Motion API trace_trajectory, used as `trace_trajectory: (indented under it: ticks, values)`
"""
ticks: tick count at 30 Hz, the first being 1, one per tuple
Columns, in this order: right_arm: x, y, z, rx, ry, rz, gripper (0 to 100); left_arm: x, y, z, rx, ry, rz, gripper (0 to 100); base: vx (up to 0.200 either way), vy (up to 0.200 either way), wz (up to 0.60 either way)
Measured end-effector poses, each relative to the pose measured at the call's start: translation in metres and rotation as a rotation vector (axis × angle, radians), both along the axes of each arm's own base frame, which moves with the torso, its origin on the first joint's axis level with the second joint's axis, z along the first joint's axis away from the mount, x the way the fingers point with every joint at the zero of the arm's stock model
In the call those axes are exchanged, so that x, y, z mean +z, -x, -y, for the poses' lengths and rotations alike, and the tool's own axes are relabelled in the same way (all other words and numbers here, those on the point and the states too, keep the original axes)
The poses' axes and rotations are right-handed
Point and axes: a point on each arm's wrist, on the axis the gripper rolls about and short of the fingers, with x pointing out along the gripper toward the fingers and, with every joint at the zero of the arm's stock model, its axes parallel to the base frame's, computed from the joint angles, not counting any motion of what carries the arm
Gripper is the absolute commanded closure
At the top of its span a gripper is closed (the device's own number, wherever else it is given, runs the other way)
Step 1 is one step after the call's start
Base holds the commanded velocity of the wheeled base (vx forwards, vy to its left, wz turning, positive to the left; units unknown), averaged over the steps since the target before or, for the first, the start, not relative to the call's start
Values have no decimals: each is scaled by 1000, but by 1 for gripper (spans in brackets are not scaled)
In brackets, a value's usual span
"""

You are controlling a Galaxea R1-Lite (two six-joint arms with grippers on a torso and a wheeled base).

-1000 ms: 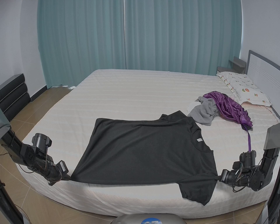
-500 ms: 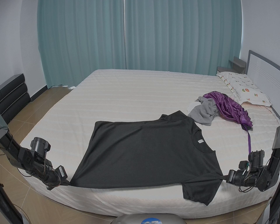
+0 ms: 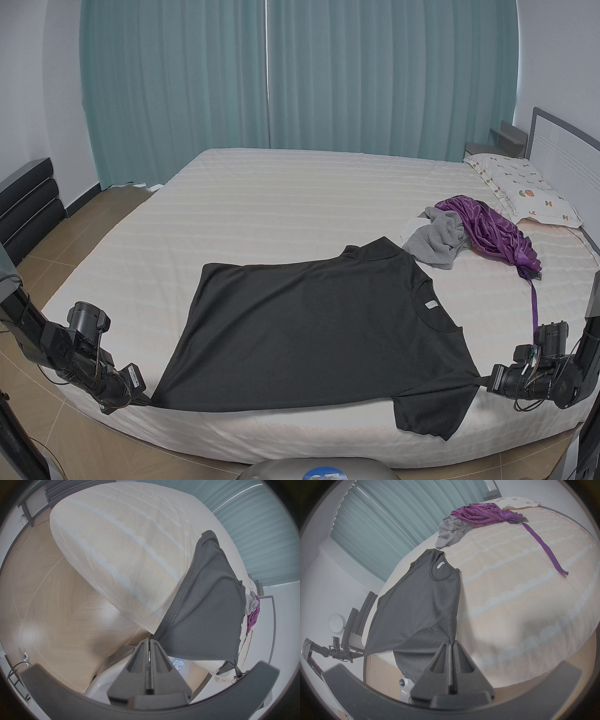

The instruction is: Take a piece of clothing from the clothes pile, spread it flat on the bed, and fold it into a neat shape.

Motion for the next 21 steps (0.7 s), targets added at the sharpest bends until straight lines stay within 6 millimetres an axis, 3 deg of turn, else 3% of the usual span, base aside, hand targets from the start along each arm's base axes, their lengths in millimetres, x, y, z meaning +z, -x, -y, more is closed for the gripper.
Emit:
trace_trajectory:
  ticks: [15, 16, 18, 19, 21]
  values:
    - [-17, -11, -4, 21, -6, -40, 100, -13, -17, 0, 2, -1, 36, 100, 0, 0, 0]
    - [-18, -11, -4, 21, -7, -43, 100, -14, -17, 0, 2, 1, 35, 0, 0, 0, 0]
    - [-19, -12, -5, 23, -9, -47, 100, -15, -17, 0, 2, 3, 32, 0, 0, 0, 0]
    - [-20, -12, -5, 24, -9, -50, 0, -15, -17, 0, 2, 3, 32, 0, 0, 0, 0]
    - [-21, -12, -5, 25, -10, -53, 0, -15, -18, 0, 6, 6, 32, 0, 0, 0, 0]
